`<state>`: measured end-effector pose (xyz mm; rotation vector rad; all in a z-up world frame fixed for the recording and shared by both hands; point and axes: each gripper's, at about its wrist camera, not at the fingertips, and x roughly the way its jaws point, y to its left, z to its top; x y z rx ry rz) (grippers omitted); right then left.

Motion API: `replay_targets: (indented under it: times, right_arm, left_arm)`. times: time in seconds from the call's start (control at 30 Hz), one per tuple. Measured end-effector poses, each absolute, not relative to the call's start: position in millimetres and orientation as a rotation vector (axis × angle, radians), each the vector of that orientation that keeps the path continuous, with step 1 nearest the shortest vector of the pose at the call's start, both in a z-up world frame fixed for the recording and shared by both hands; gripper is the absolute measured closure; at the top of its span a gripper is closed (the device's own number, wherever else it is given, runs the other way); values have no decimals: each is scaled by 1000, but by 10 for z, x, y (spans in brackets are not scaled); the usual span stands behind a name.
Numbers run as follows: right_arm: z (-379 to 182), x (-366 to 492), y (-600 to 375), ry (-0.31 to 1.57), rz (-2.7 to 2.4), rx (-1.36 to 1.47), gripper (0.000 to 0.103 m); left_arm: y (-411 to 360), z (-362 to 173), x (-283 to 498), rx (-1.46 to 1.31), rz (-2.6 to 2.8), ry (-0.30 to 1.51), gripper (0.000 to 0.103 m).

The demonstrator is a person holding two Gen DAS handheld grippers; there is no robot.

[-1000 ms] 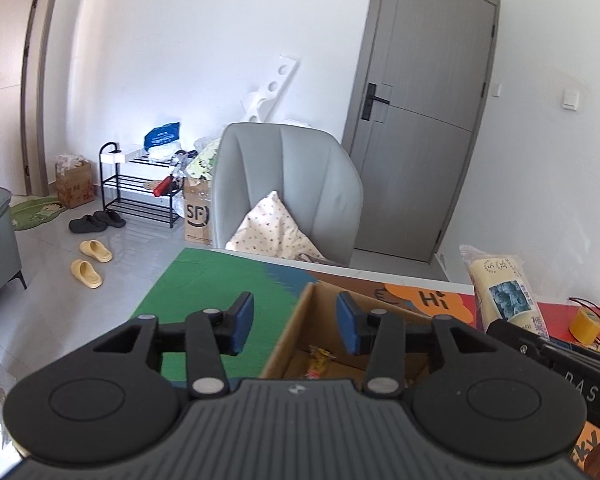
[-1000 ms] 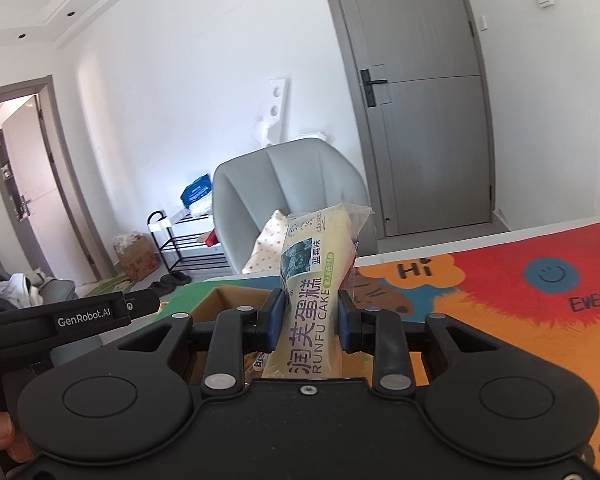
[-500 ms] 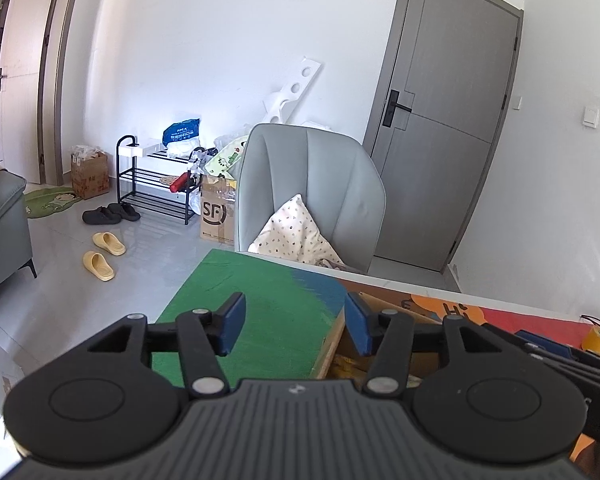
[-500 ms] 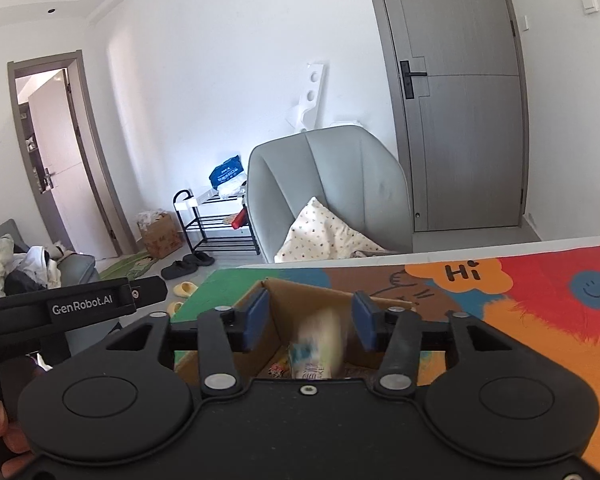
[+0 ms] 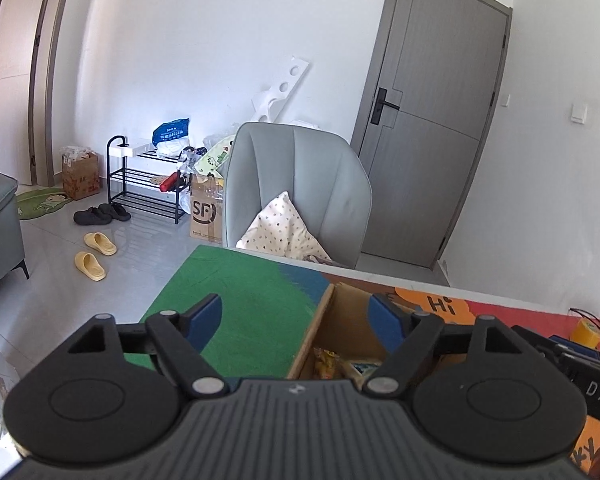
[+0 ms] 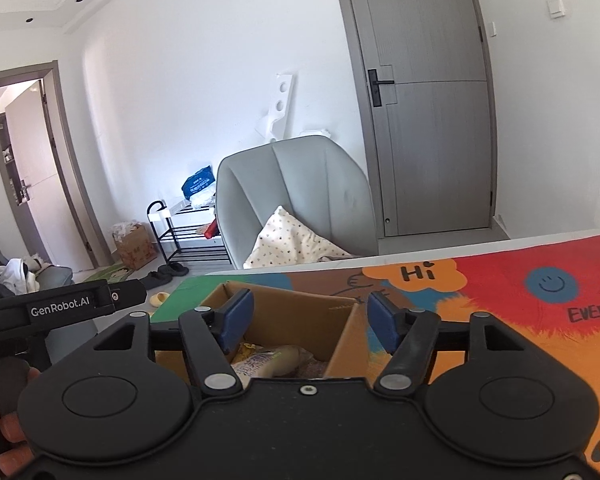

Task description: Organize snacks

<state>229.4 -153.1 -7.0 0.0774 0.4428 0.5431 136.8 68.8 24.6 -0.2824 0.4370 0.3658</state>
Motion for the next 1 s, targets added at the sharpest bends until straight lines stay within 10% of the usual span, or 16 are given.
replay_targets:
  times: [0.53, 1.0]
  right_arm:
    - [-110, 1929, -2046, 447, 418, 134, 0]
    - [-113, 1604, -2404, 453, 320, 169, 0]
  left_arm:
    - [246, 203, 1156, -197, 256, 487, 6]
    - [71, 275, 889, -123, 215, 520, 1]
